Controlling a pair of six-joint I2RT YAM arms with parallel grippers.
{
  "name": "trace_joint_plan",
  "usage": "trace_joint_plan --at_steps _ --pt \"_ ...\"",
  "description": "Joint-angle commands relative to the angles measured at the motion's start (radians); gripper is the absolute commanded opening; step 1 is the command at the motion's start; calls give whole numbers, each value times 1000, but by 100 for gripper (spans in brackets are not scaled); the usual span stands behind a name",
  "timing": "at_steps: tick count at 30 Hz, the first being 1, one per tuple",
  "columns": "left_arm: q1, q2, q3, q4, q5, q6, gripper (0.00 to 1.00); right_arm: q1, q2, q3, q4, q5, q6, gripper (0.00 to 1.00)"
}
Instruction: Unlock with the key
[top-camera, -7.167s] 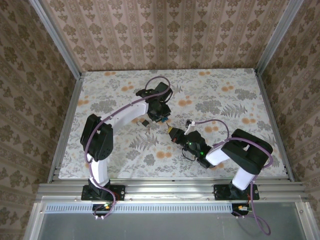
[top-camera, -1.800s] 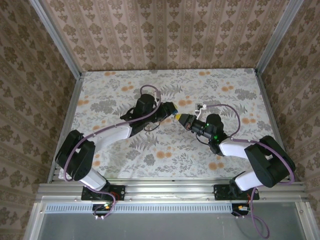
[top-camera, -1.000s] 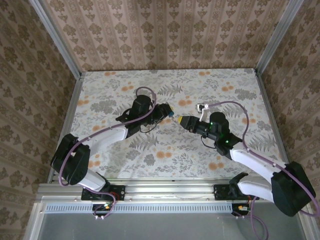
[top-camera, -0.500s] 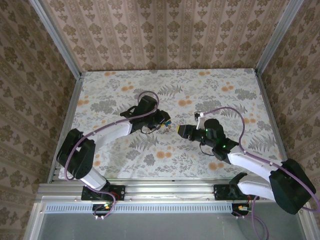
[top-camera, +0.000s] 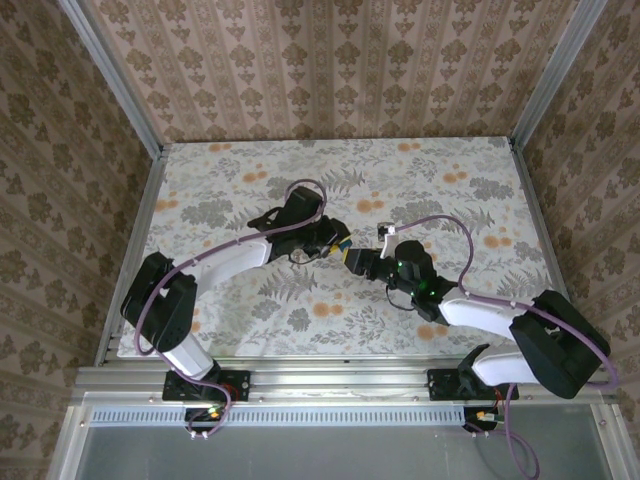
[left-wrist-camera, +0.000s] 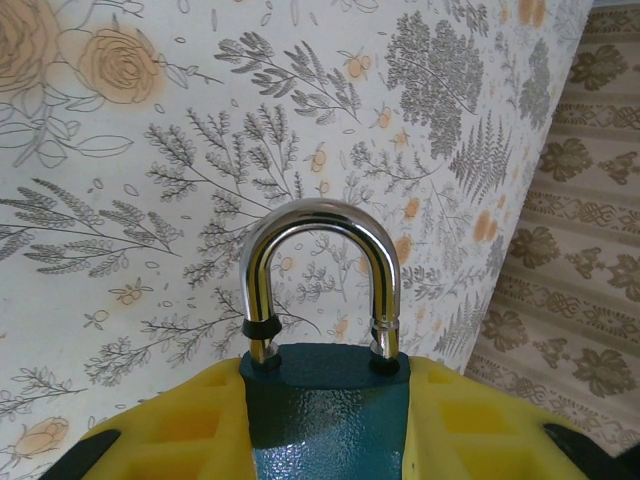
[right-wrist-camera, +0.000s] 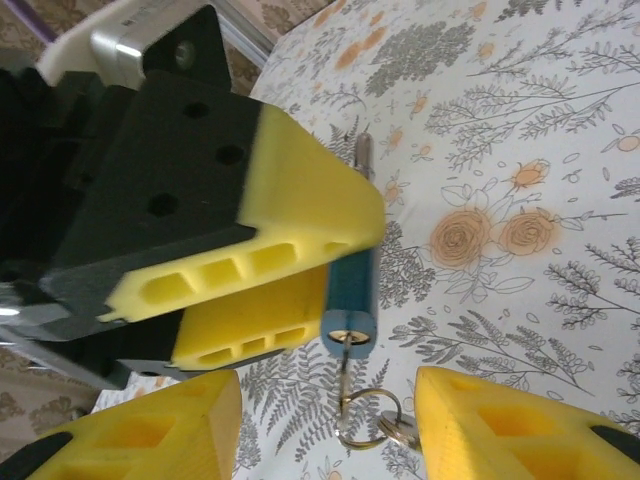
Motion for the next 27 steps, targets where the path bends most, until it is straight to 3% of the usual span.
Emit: trace_joint_plan --at_steps 1,10,20,25,27 --pt "-10 8 41 24 31 -32 19 5 25 9 65 62 10 50" --pt "-21 8 43 49 62 -53 20 5 27 21 73 97 -2 45" --pt "-22 2 31 109 85 -87 22 5 37 30 62 100 -7 18" --pt "-12 -4 22 116 88 -80 29 3 20 25 47 103 -17 5" --pt "-1 -13 1 134 89 -79 39 1 3 22 26 102 -26 2"
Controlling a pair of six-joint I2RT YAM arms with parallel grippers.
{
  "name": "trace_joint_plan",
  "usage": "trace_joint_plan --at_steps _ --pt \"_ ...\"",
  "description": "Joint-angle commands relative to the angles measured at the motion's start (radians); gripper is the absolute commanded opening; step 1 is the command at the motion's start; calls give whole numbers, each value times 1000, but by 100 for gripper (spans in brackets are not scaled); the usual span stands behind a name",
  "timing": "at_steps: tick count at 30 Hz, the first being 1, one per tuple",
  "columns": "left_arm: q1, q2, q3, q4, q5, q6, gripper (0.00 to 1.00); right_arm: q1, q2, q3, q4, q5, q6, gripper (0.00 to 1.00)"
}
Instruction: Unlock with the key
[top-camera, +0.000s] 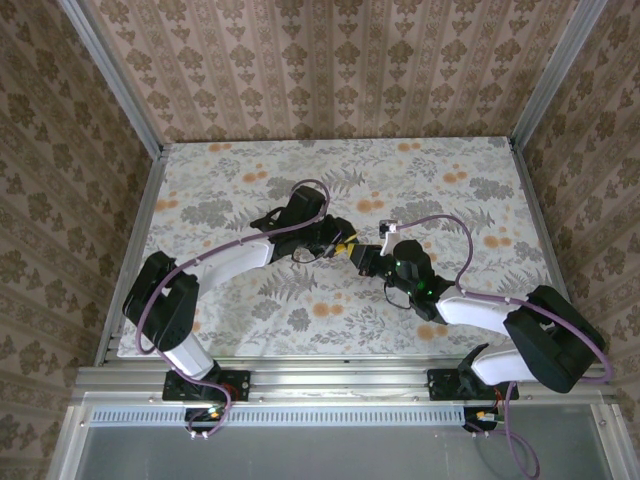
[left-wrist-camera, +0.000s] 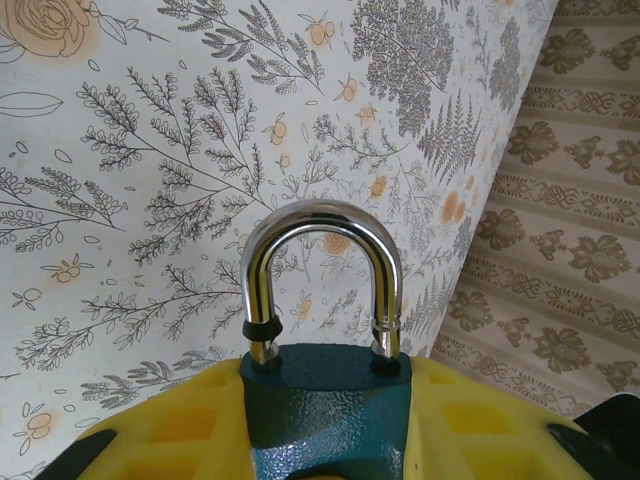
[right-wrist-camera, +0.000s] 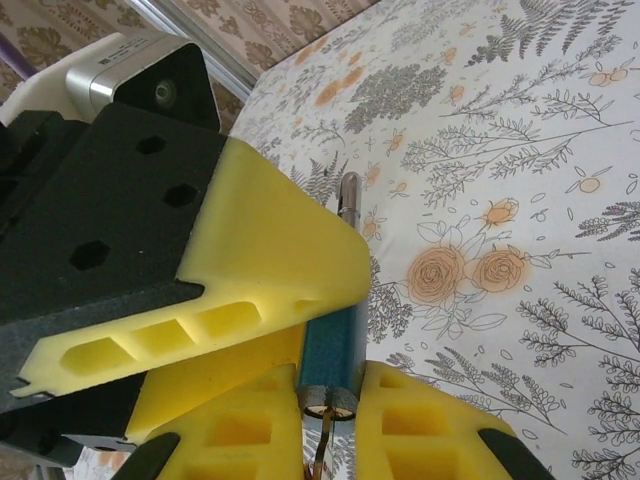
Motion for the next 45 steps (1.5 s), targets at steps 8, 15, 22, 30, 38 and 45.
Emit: trace_joint_plan --at_steps 8,15,22,30,38,45 --pt "68 -79 -55 83 63 63 54 -35 -123 1 -114 -29 -63 0" --pt "118 -118 -14 -11 98 307 54 -110 -189 27 -211 -270 -114 0" --pt "125 -112 74 -255 69 611 57 -165 -185 99 -295 -509 -174 0" --pt "101 -109 86 -321 34 672 57 -168 -157 135 -250 -612 -172 0" --pt "100 -96 91 -384 -9 689 52 -168 -196 118 -247 -588 -177 0" --pt "98 -96 62 -359 6 667 32 -181 -208 107 -246 -547 -174 0"
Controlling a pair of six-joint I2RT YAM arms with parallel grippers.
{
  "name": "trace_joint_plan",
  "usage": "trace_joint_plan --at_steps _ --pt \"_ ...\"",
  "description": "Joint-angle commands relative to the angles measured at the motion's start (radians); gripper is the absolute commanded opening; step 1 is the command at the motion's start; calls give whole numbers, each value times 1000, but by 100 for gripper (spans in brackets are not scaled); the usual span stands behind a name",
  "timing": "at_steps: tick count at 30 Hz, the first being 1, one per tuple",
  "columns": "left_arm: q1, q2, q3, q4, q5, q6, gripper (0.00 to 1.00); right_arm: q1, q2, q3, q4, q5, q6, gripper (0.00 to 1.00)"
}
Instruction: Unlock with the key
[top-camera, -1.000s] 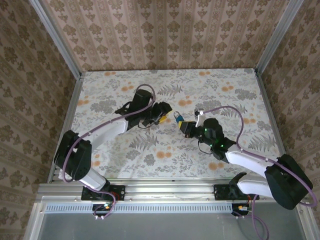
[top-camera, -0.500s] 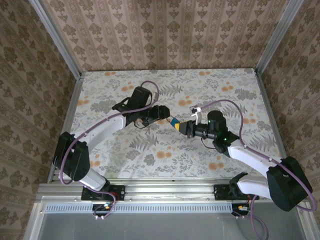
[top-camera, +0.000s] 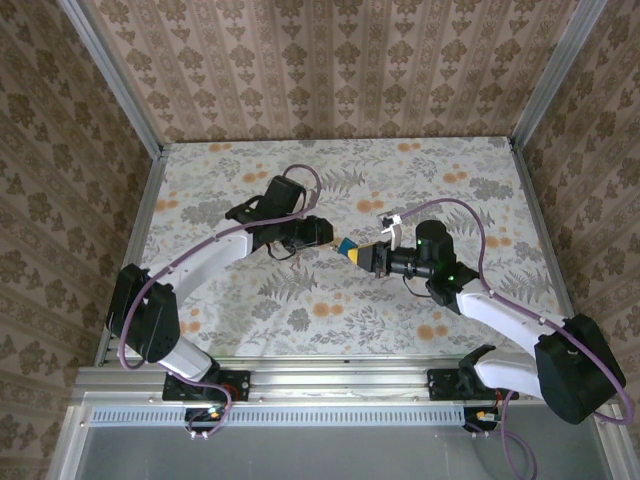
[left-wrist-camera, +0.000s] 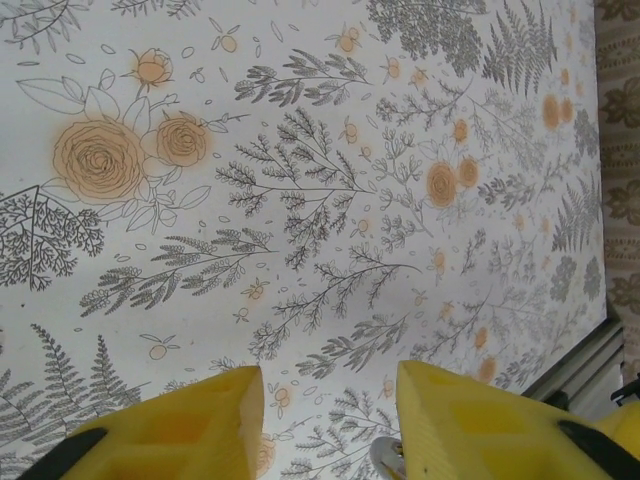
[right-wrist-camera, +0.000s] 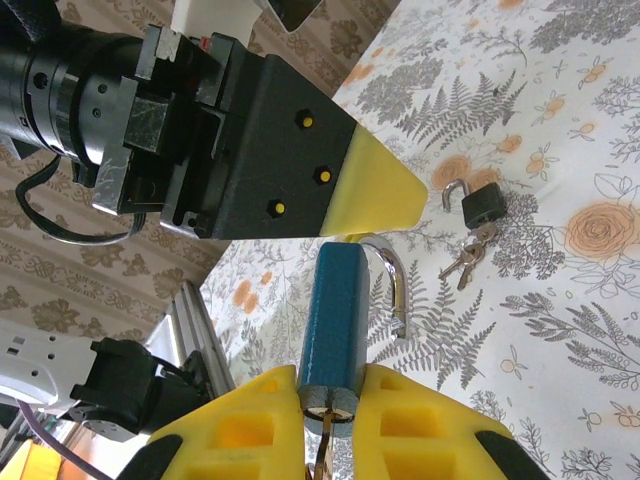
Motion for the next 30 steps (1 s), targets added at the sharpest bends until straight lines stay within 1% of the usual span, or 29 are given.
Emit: trace_joint_plan --at_steps 1,2,4,7,9,11,13,15,19,23,26,30 --pt "-3 -1 -5 -31 -3 8 29 -12 -33 5 51 31 -18 0" --pt "-3 -2 -7 -31 -3 6 28 -13 -31 5 48 45 -17 0" --pt "-2 -7 -15 -33 -15 0 30 -16 -23 5 47 56 -18 0" --pt "6 -31 -29 -39 -54 -21 36 -18 6 8 42 68 -8 0" --pt "23 -68 -58 -34 -100 -56 38 -19 28 5 50 86 9 0" --pt "48 -120 -108 -14 -149 -105 44 -19 50 3 58 111 28 0" --pt "73 -180 -170 33 -164 -144 45 -19 80 4 73 129 50 0" --pt "86 -233 -221 80 -165 -166 47 -19 122 3 105 143 79 0" --pt "86 -297 -262 123 -163 -173 50 -19 211 16 153 191 130 0" --pt "86 -341 -296 168 -147 -191 52 -19 343 44 229 224 198 0" --pt "84 -351 -298 176 -138 -197 52 -18 448 75 313 211 271 0" --pt "70 -355 -313 240 -113 -214 53 -5 565 103 441 192 359 0"
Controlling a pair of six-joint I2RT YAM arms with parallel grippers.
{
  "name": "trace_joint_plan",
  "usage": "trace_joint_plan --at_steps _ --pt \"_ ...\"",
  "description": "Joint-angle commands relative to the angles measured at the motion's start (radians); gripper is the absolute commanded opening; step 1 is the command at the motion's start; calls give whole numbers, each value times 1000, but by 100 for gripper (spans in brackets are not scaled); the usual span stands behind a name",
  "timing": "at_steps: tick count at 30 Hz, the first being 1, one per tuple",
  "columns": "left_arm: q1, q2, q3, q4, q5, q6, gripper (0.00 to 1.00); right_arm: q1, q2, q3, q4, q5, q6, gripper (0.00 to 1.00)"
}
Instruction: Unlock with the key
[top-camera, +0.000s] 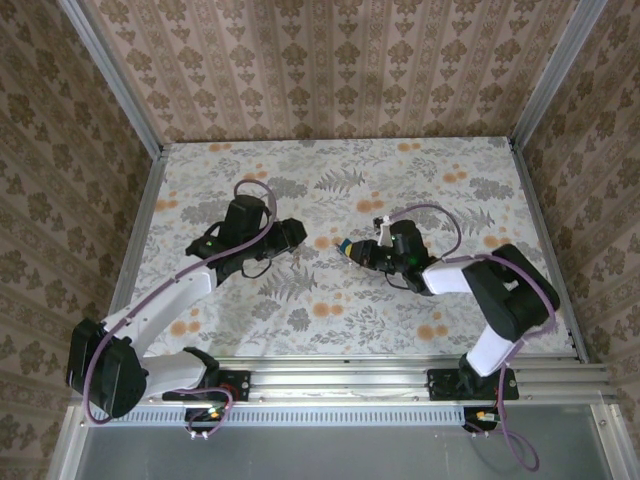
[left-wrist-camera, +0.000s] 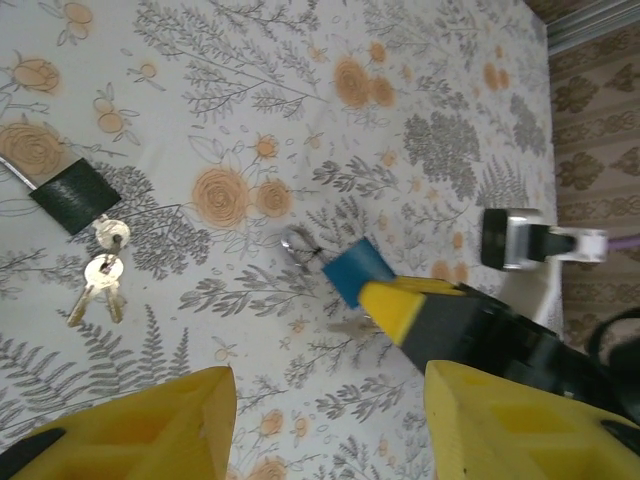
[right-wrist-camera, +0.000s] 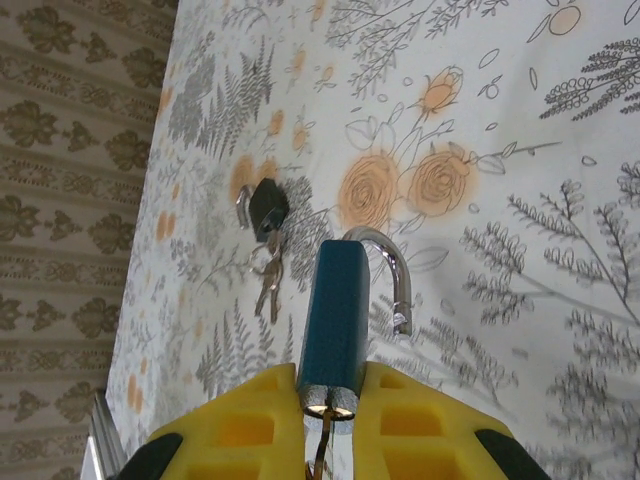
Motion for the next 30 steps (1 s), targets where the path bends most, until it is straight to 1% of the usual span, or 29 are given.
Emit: trace_joint_plan --at_steps 1,7,15,18,21,25,30 --pt "-14 -19 -19 74 26 -27 53 14 59 50 199 3 107 0" --pt "-28 4 -20 95 32 -35 54 16 145 71 266 38 181 0" --pt "-38 30 -20 118 44 -49 54 14 216 86 263 71 209 0" --pt "-40 33 -20 120 46 -49 54 11 212 76 241 84 208 10" --pt "-40 39 -18 123 49 -49 54 10 199 73 195 91 194 16" --pt "-40 49 -17 131 54 -53 54 8 176 86 87 106 175 24" --pt "-42 52 -18 137 53 -55 54 4 154 94 -14 118 158 28"
